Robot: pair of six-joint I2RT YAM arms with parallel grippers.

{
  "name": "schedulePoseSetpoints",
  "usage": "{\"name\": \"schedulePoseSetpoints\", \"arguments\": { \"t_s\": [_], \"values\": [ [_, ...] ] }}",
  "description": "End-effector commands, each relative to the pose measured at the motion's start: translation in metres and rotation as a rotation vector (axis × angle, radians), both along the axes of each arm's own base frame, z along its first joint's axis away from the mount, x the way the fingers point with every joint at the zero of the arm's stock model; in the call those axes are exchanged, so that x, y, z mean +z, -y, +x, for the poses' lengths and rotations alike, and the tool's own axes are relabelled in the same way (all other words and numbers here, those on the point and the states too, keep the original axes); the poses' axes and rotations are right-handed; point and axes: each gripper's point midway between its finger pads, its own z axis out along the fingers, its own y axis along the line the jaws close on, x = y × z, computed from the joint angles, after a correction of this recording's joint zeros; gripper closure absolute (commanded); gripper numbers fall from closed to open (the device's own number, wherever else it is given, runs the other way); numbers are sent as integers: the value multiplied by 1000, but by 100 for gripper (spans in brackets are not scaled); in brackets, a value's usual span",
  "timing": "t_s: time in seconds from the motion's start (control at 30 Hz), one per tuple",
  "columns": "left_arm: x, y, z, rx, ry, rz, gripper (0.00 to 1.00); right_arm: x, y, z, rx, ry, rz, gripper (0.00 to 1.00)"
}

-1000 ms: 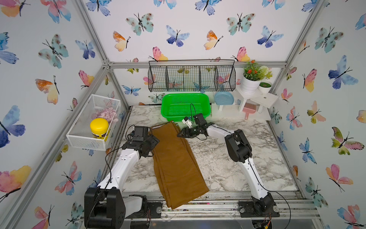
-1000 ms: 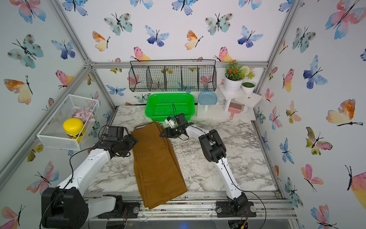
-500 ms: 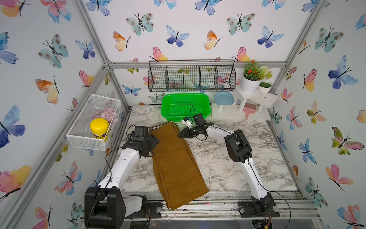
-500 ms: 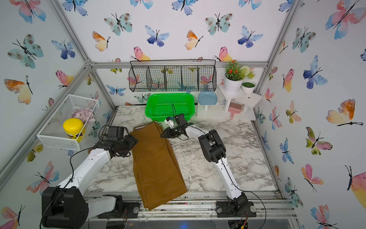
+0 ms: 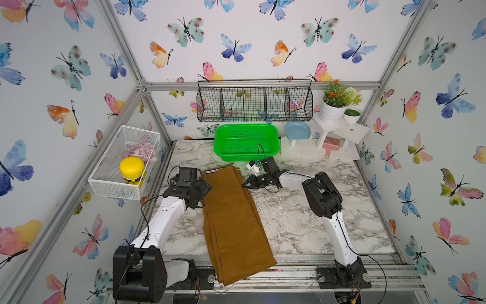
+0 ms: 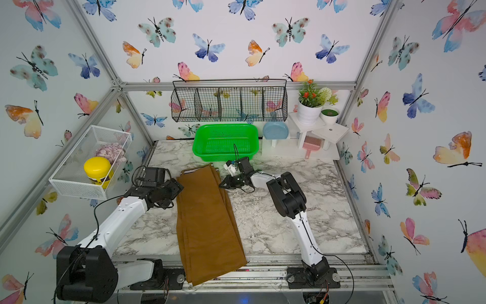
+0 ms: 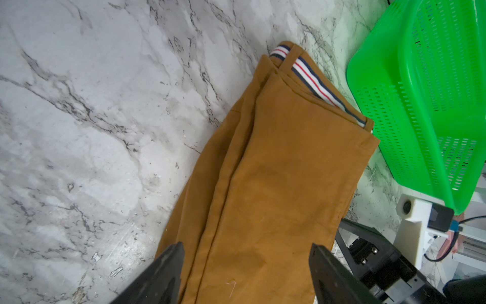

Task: Roll up the long pants
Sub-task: Adjust the long pant at the center of the board.

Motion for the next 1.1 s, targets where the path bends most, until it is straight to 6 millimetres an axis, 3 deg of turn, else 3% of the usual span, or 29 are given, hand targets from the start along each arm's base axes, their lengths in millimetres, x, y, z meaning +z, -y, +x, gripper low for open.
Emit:
{"name": "schedulePoseSetpoints", "arguments": {
  "t_s": [0.0, 0.27, 0.4, 0.67, 0.77, 0.9, 1.0, 1.07],
  "values": [
    [-4, 1, -3, -10, -18, 3, 20, -2, 41, 15, -122, -24, -21, 96],
    [-5, 4, 0, -18, -22, -7, 20, 0, 132, 39, -305, -7, -97, 96],
    [-3, 4, 1, -20, -15, -7, 20, -1, 165, 51, -378, -19, -90, 96],
    [2, 9, 4, -50, 5, 20, 20, -5, 172, 57, -389, -15, -107, 92],
    [4, 16, 4, -75, 11, 32, 20, 3, 173, 56, -397, -8, -97, 62],
    [21, 21, 0, -82, 62, 92, 20, 43, 198, 63, -489, 131, -210, 45],
    [33, 29, -5, -90, 115, 105, 20, 94, 226, 65, -575, 283, -319, 43],
    [33, 36, -10, -104, 125, 86, 20, 124, 233, 54, -575, 336, -332, 43]
  ]
}}
